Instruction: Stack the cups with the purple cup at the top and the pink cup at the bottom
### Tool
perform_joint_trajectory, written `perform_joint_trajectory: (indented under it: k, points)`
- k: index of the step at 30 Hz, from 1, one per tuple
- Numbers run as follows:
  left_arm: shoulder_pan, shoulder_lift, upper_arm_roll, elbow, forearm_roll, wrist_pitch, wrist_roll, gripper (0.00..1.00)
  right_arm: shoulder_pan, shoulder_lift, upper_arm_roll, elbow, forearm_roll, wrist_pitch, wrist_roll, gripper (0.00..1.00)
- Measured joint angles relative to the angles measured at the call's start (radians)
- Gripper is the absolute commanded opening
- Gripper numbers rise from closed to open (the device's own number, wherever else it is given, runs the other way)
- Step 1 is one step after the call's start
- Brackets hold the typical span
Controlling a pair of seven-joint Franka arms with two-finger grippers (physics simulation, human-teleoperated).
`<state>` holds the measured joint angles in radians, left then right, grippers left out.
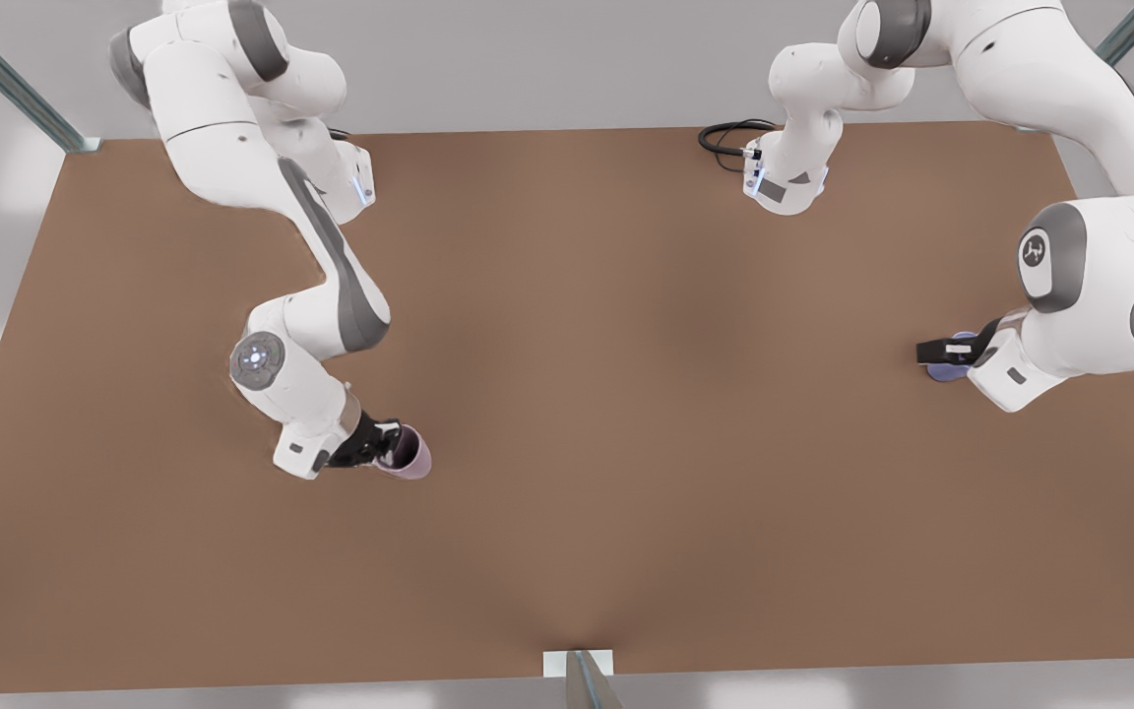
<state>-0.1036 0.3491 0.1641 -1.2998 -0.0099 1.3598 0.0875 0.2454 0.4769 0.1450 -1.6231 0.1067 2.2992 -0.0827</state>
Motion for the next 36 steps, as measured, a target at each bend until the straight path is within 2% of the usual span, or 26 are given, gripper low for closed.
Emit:
perform_joint_trajectory:
  k: [5,7,14,18,22,23,24,25,28,36]
  points:
    - [0.001,0.010,0.005,0.001,-0.002,0.003,0.002,1.00,0.329,0.350,-0.051,0.512,-0.039,-0.106,0.198,0.21]
    - [0.001,0.018,0.006,0.002,-0.002,0.005,0.002,1.00,0.406,0.473,-0.080,0.634,-0.045,-0.128,0.276,0.21]
    - [0.014,0.034,0.008,0.005,-0.006,0.007,0.005,1.00,0.475,0.588,-0.098,0.739,-0.052,-0.159,0.505,0.21]
    - [0.025,0.022,0.129,-0.103,-0.059,0.055,0.033,1.00,0.487,0.603,-0.098,0.750,-0.053,-0.163,0.609,0.21]
    - [0.028,-0.002,0.251,-0.307,-0.072,0.177,0.115,1.00,0.493,0.623,-0.098,0.750,-0.054,-0.164,0.693,0.21]
    - [0.028,-0.005,0.275,-0.355,-0.073,0.216,0.139,1.00,0.498,0.626,-0.097,0.749,-0.054,-0.162,0.711,0.25]
    - [0.027,-0.001,0.301,-0.394,-0.073,0.256,0.166,1.00,0.501,0.626,-0.098,0.749,-0.056,-0.162,0.730,0.61]
    - [0.028,0.002,0.324,-0.431,-0.074,0.296,0.193,1.00,0.502,0.626,-0.098,0.748,-0.060,-0.162,0.749,0.77]
    - [0.032,0.006,0.377,-0.549,-0.075,0.431,0.278,1.00,0.503,0.626,-0.096,0.746,-0.078,-0.167,0.810,0.83]
    - [0.091,0.065,0.406,-0.719,-0.082,0.760,0.488,1.00,0.499,0.614,-0.097,0.731,-0.064,-0.160,0.903,0.84]
